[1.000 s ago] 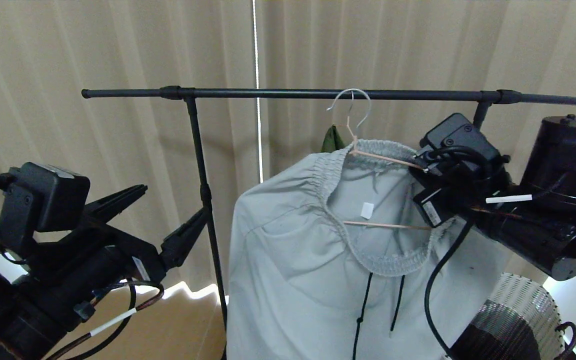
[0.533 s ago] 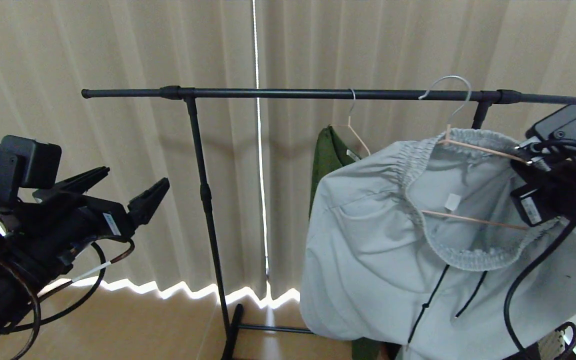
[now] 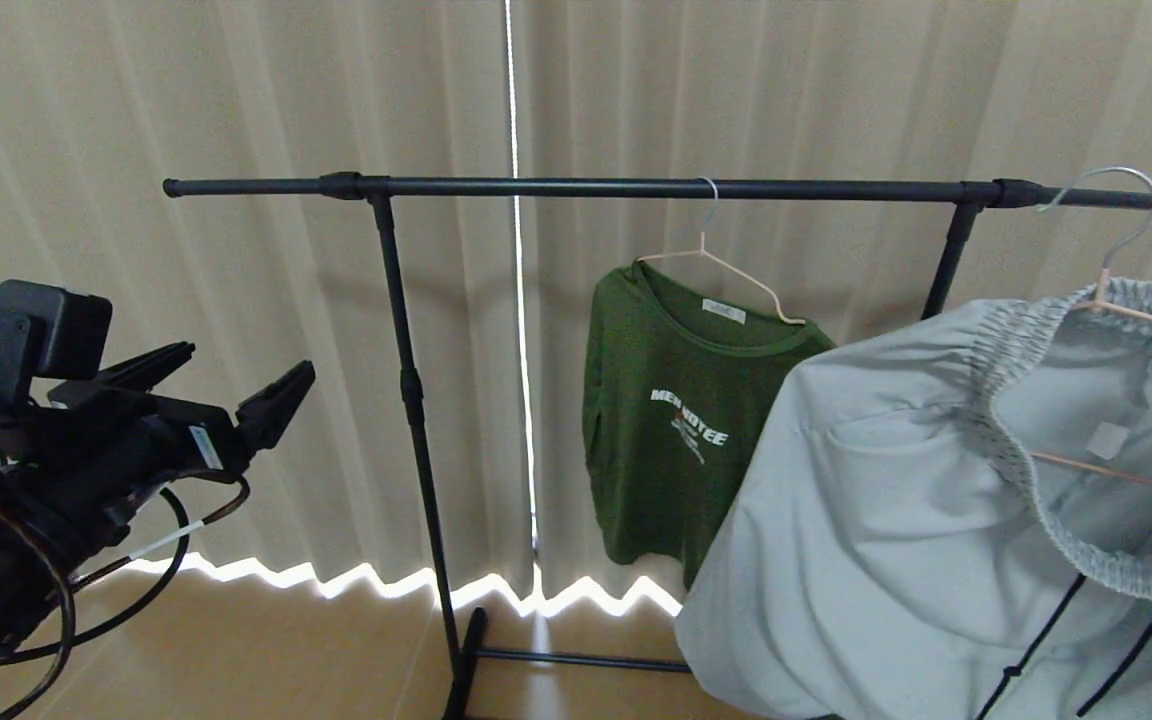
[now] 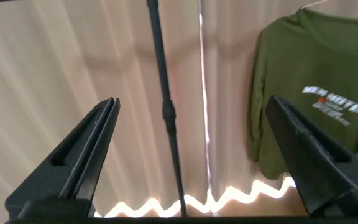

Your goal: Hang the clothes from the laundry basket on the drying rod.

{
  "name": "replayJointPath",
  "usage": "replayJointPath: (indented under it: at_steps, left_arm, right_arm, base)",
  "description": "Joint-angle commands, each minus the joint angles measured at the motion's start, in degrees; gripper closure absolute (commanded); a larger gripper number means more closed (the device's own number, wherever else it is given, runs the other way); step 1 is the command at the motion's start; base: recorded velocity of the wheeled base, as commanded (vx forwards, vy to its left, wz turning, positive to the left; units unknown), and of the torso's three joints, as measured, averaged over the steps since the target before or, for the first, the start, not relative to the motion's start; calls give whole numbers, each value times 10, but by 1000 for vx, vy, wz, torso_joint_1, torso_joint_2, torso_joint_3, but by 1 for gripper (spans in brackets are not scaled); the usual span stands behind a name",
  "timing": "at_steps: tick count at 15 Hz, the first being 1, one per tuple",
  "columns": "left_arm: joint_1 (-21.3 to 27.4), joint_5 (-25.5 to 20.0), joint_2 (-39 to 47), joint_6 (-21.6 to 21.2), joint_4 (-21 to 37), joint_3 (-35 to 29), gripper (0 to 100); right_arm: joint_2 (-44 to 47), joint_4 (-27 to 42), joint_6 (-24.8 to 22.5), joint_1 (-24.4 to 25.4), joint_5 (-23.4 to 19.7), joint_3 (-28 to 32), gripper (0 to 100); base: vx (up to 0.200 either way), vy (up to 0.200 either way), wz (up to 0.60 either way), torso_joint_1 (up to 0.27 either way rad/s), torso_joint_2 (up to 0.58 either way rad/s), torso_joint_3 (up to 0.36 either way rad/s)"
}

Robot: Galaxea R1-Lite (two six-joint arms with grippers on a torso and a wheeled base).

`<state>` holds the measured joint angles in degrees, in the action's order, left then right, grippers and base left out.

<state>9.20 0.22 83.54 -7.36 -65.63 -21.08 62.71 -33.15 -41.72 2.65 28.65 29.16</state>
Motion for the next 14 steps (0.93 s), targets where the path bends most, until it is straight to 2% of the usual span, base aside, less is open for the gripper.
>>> replayJointPath:
  at_steps: [1, 5, 8, 11, 14]
  left_arm:
    - [-1, 0, 7, -2, -1, 5, 0]
    - [-15, 1, 8, 0, -2, 11, 0]
    - [-52, 0, -1, 46, -6, 46, 0]
    - [-99, 0, 6, 53, -9, 71, 0]
    - [-114, -6, -4, 51, -24, 71, 0]
  right_arm:
    - [-36, 0, -3, -41, -1, -26, 100]
    - [-43, -1, -2, -54, -7, -77, 100]
    - [-56, -2, 2, -55, -9, -91, 100]
    - [-65, -3, 4, -54, -18, -116, 100]
    - [-77, -4, 40, -68, -16, -142, 100]
  base:
    - [0, 0, 0, 0, 0, 0]
    - [0, 0, 0, 0, 0, 0]
    - [0, 0, 0, 0, 0, 0]
    - [0, 0, 0, 0, 0, 0]
    - [0, 0, 0, 0, 0, 0]
